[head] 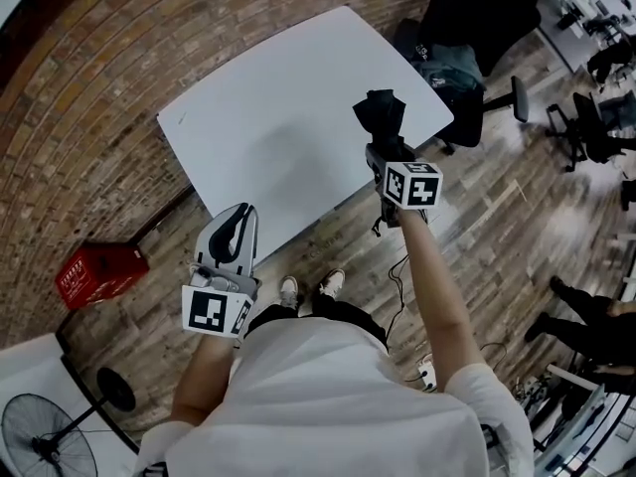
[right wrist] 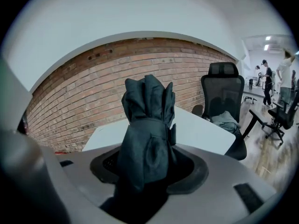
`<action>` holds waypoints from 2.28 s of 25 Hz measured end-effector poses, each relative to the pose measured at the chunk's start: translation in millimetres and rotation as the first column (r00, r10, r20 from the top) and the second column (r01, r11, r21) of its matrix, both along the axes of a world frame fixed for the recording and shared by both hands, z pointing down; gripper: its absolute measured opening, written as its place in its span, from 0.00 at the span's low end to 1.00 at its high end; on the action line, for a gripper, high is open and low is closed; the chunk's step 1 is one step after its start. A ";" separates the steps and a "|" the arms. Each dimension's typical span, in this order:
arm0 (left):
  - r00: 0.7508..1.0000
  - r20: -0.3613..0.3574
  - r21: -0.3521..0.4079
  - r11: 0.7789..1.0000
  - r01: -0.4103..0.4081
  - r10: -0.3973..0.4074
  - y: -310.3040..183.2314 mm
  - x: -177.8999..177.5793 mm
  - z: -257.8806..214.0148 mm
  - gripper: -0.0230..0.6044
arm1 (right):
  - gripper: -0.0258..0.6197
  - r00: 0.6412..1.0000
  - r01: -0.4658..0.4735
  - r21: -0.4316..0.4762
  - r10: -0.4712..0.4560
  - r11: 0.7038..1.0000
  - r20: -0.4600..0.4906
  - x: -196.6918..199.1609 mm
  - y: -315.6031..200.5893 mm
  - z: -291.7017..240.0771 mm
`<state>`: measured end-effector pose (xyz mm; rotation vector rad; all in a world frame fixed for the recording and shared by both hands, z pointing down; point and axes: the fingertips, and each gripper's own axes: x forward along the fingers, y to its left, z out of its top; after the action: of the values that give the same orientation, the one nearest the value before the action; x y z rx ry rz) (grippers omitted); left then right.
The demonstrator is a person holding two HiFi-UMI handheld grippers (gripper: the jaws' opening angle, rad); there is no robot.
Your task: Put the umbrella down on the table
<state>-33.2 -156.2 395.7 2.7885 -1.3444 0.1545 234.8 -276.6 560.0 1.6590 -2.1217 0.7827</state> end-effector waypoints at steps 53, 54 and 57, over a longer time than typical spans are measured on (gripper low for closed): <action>0.967 0.088 -0.111 0.962 0.249 -0.240 44.2 -63.2 28.8 0.11 | 0.44 0.989 -0.039 -0.356 -0.014 0.934 -0.144 -26.7 -95.1 161.8; 0.966 0.088 -0.113 0.961 0.251 -0.242 44.6 -63.9 29.3 0.11 | 0.45 0.989 -0.039 -0.359 -0.014 0.933 -0.145 -26.7 -95.8 162.3; 0.965 0.087 -0.118 0.959 0.257 -0.247 45.5 -66.2 30.6 0.11 | 0.46 0.992 -0.032 -0.376 -0.017 0.926 -0.125 -28.9 -96.4 165.3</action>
<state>-99.3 -110.8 426.3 2.5020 -1.6286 0.3211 205.9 -373.0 725.3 1.4676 -1.7451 0.9884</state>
